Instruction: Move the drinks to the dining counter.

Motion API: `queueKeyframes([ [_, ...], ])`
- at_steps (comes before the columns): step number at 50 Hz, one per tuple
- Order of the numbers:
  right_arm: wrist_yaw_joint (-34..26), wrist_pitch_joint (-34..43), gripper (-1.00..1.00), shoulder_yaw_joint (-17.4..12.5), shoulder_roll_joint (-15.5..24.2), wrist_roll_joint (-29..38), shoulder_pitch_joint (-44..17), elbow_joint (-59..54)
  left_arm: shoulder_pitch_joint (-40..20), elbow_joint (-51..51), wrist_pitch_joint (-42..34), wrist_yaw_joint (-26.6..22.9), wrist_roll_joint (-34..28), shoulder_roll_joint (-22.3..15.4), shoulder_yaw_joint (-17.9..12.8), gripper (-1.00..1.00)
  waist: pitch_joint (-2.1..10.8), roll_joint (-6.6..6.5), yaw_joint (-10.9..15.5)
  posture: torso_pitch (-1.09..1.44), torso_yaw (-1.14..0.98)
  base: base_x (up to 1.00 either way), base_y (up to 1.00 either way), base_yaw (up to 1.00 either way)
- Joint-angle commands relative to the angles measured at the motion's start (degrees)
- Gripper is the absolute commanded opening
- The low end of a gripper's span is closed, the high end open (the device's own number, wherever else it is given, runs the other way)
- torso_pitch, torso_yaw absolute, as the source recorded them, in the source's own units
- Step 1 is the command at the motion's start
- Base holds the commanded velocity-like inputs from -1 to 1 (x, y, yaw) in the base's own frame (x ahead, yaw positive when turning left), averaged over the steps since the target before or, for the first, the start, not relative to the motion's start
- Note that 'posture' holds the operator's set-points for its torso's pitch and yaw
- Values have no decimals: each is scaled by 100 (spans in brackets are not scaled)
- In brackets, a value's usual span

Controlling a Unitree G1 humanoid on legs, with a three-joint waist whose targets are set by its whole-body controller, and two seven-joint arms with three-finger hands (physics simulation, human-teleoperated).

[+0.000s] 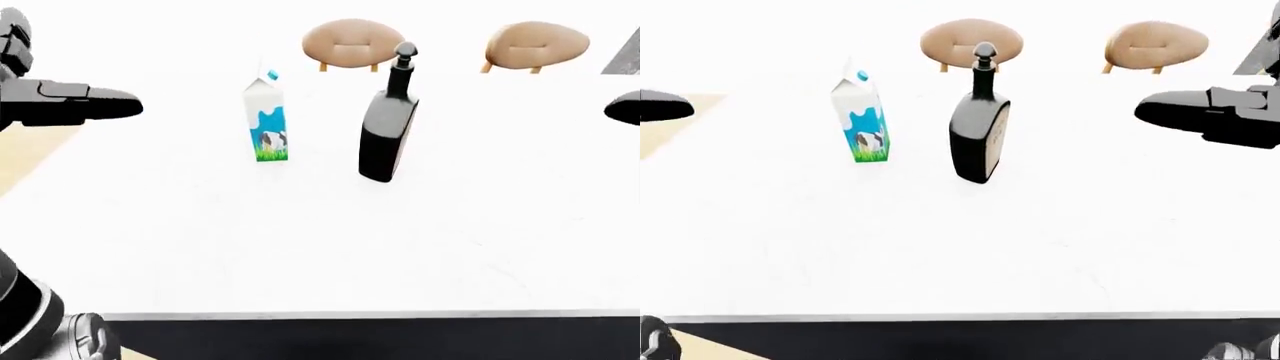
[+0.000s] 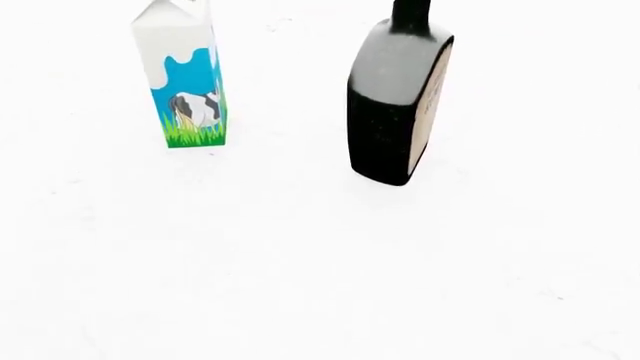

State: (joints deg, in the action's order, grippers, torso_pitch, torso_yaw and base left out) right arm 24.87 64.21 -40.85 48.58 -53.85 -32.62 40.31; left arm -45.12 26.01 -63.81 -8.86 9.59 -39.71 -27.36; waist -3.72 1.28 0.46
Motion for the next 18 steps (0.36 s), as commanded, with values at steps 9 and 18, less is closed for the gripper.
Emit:
queueKeyframes([
  [9, 294, -845, 100, -1768, 751, -1377, 1672, 86, 687, 1185, -724, 833, 1823, -624, -1662, 100, 10, 63, 11, 0, 0, 0, 0, 0],
  [18, 193, -672, 100, -3784, 622, -1995, 2895, 214, 1501, 2198, -1309, 2707, 4594, -821, -3228, 100, -99, 41, 4, 0, 0, 0, 0, 0],
])
